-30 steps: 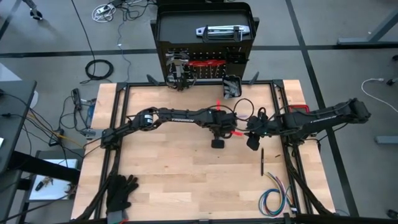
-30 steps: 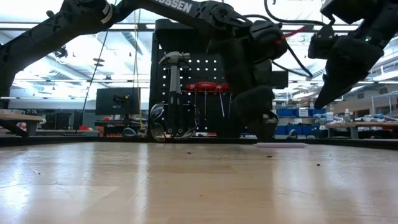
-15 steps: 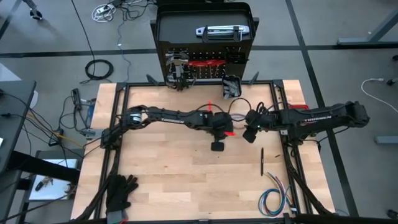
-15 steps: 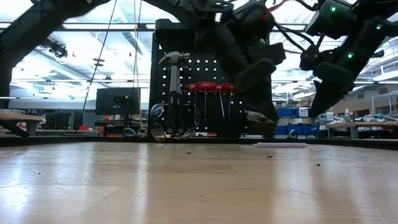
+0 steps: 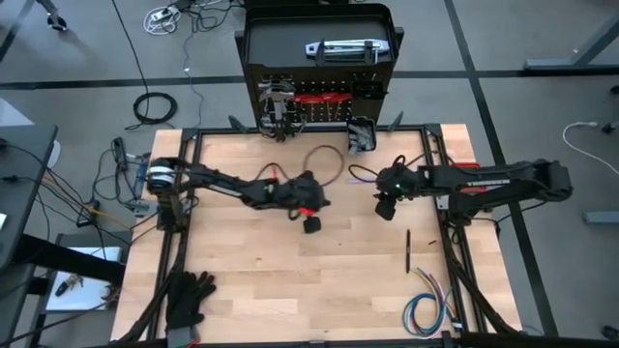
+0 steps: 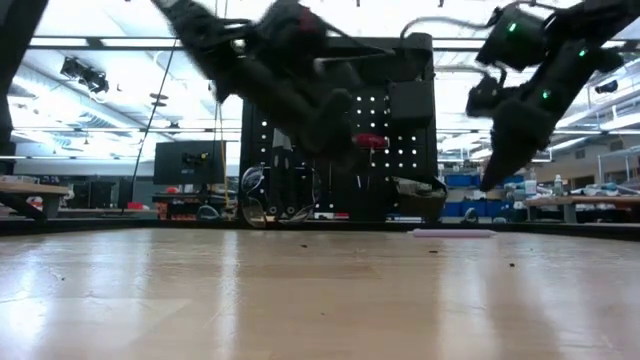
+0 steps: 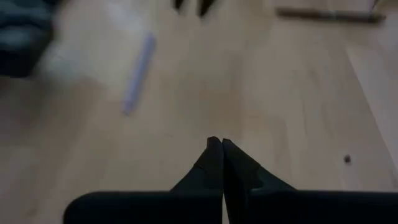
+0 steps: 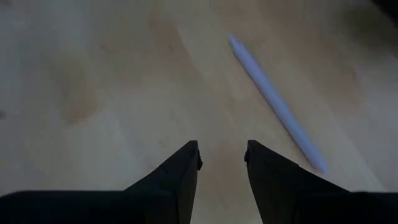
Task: Hang tools onto peg board
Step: Put the pink pen on the pegboard
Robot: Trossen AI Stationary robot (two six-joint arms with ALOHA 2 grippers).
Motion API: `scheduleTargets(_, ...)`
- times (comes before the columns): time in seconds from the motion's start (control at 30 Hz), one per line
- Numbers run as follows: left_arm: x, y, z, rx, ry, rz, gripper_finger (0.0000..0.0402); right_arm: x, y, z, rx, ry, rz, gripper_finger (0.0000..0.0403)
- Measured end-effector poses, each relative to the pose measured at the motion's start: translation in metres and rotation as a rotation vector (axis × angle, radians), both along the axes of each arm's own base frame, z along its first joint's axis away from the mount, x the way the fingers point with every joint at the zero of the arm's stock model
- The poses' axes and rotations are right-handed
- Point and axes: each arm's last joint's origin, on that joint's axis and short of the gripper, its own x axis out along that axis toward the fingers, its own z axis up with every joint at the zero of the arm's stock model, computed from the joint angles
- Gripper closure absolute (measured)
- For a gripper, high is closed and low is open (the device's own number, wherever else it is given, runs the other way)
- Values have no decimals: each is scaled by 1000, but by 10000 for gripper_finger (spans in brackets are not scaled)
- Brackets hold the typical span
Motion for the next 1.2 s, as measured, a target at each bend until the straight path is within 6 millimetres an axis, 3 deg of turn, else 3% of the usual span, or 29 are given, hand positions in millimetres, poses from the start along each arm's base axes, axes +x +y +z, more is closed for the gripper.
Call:
scheduleTargets(0.27,-45,-2,-3,-76,-229,89,401,11,-30,-22,49,77,37,249)
scheduleTargets(0.53,-69,-8,-8,-108,-321,112,401,20,-56,-28,3,202,-2,232)
scheduleTargets(0.73,-75,-18,-11,-112,-314,119,401,18,-66,-30,-21,242,22,233)
scheduleTargets(1.03,-79,-26,-6,-108,-334,114,401,22,-85,-61,137,267,86,236)
scheduleTargets(1.2,-79,-27,-9,-161,-333,131,401,31,-77,-63,116,262,151,297)
